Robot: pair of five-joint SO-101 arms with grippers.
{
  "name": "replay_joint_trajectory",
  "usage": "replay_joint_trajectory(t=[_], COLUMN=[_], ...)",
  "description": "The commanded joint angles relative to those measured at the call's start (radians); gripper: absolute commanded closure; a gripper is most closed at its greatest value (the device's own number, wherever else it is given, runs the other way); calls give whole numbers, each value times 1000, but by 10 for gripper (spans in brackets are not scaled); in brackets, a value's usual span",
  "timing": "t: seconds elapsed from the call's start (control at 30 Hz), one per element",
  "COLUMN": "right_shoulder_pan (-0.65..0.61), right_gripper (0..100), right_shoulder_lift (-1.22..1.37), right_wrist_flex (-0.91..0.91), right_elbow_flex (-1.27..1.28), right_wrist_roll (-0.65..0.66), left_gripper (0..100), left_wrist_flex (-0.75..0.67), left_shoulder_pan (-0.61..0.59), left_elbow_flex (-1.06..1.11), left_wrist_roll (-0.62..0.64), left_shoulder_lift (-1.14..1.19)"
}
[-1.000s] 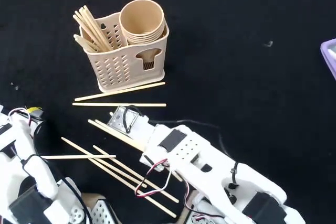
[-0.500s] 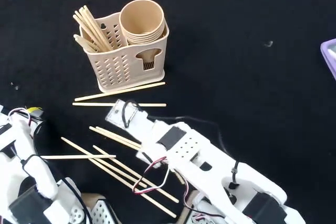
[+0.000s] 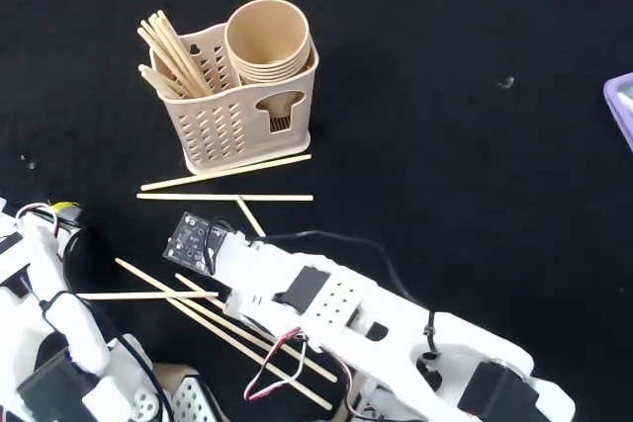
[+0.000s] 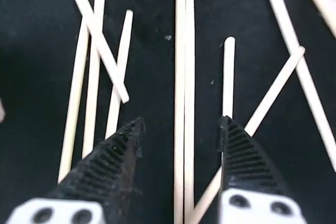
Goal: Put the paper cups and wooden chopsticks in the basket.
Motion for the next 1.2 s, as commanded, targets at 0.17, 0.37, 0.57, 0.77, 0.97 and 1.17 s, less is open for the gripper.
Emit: replay_joint_trajectory(t=[0.17, 0.37, 0.57, 0.77, 0.97, 1.17], right_shoulder_pan=[14, 14, 14, 17, 118, 190], right_gripper=[773, 792, 974, 988, 988, 988], right_shoulder_lift=[228, 371, 360, 286, 18, -274], right_wrist_flex=[-26, 107, 109, 112, 114, 114], right_elbow_flex=[-111, -255, -255, -217, -124, -38], right_wrist_roll=[21, 34, 32, 32, 34, 32], left_gripper=[679, 679, 679, 679, 679, 679], left_wrist_flex=[-14, -14, -14, -14, -14, -14], left_shoulder_pan=[10, 10, 10, 10, 10, 10], left_elbow_flex=[-5, -5, -5, -5, -5, -5], left_wrist_roll=[-8, -8, -8, -8, -8, -9], left_shoulder_lift=[-34, -34, -34, -34, -34, -34])
